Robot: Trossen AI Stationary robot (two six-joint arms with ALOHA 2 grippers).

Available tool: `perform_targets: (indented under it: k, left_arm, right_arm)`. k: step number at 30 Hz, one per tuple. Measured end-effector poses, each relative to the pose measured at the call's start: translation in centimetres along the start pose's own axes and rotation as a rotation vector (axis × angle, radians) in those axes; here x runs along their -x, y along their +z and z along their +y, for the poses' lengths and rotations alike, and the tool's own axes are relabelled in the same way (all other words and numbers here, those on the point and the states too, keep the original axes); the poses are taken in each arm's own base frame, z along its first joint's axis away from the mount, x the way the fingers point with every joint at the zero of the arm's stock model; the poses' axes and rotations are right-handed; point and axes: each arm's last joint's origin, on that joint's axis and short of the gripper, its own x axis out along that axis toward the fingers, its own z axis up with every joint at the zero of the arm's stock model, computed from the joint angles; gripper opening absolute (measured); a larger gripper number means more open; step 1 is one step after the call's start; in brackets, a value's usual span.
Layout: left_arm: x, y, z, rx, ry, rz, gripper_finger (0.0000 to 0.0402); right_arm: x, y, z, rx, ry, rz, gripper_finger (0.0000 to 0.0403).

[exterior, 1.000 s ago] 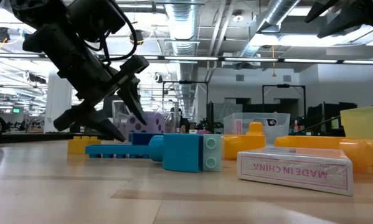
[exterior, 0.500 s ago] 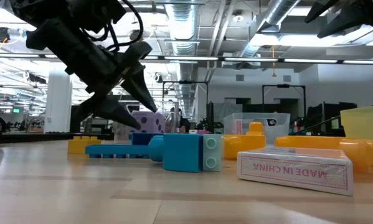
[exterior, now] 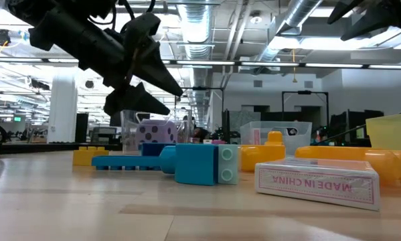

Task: Pick & Place Toys
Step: Put the top blue game piece into the bin

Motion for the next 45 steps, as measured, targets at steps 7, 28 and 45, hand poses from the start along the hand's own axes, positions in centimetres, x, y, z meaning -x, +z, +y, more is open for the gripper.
perform_targets:
  k: [7, 28, 45]
  left_arm:
    - [0.0, 0.0, 0.0, -0.002, 0.000, 0.000, 0.0241]
    - [0.2, 1.2, -1.5, -0.044, -0.188, -0.085, 0.0241]
    - [0.5, 2.3, -5.3, -0.261, -0.448, 0.215, 0.0241]
  right_arm:
    - [0.0, 0.0, 0.0, 0.000, 0.000, 0.000, 0.0235]
    - [0.0, 0.0, 0.2, -0.016, 0.012, 0.001, 0.0235]
    - [0.0, 0.0, 0.2, -0.015, 0.012, 0.001, 0.0235]
